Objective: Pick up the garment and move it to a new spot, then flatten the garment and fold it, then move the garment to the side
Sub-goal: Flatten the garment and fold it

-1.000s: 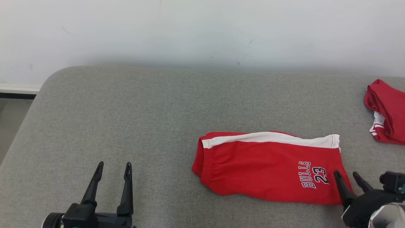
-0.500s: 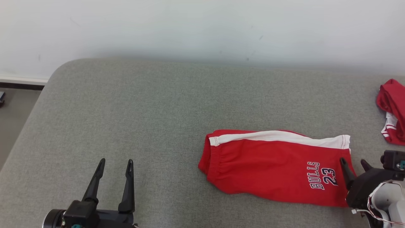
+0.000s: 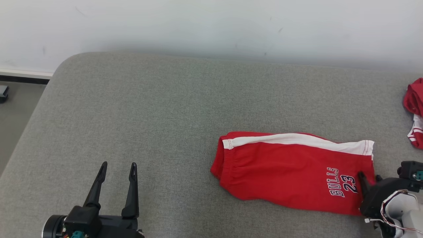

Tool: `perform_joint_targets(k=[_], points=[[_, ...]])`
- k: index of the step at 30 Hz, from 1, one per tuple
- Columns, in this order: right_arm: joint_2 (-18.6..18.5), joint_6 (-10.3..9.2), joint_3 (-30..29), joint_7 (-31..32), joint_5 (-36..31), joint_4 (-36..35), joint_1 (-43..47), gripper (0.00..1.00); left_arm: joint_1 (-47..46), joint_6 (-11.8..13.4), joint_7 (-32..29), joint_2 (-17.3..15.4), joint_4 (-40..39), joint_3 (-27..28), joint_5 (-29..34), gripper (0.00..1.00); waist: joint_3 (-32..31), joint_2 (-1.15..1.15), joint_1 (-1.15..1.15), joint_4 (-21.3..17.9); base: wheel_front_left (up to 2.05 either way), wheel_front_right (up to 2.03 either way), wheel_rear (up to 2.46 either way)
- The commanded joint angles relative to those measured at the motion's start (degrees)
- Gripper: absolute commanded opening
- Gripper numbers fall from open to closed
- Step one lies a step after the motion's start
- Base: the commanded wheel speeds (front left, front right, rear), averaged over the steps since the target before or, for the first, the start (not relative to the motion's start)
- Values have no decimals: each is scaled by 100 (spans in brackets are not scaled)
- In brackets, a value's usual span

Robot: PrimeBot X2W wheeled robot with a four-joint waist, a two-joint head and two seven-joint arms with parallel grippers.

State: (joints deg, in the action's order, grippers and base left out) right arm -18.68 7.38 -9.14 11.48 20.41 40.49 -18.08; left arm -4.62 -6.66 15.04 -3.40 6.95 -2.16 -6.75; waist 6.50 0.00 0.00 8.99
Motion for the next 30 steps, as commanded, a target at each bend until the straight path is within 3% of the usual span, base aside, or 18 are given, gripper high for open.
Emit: perform_joint_targets(k=[1, 16, 23, 30], points=[[141, 14, 112, 84, 58, 134, 76, 0, -46, -25, 18, 11, 12, 9, 28, 100, -21, 0, 0, 2, 0, 0, 0], [-869, 0, -414, -263, 84, 229, 28, 0, 196, -37, 18, 24, 79, 37, 47, 100, -439, 0, 0, -130, 0, 0, 0], [-706, 0, -105, -91, 146, -357, 29, 0, 259, -27, 18, 32, 78, 47, 7, 100, -491, 0, 0, -293, 0, 0, 0], [-206, 0, 715, 293, 509, -1496, 83, 0, 228, -27, 18, 41, 113, -6, -13, 100, -516, 0, 0, -405, 0, 0, 0]])
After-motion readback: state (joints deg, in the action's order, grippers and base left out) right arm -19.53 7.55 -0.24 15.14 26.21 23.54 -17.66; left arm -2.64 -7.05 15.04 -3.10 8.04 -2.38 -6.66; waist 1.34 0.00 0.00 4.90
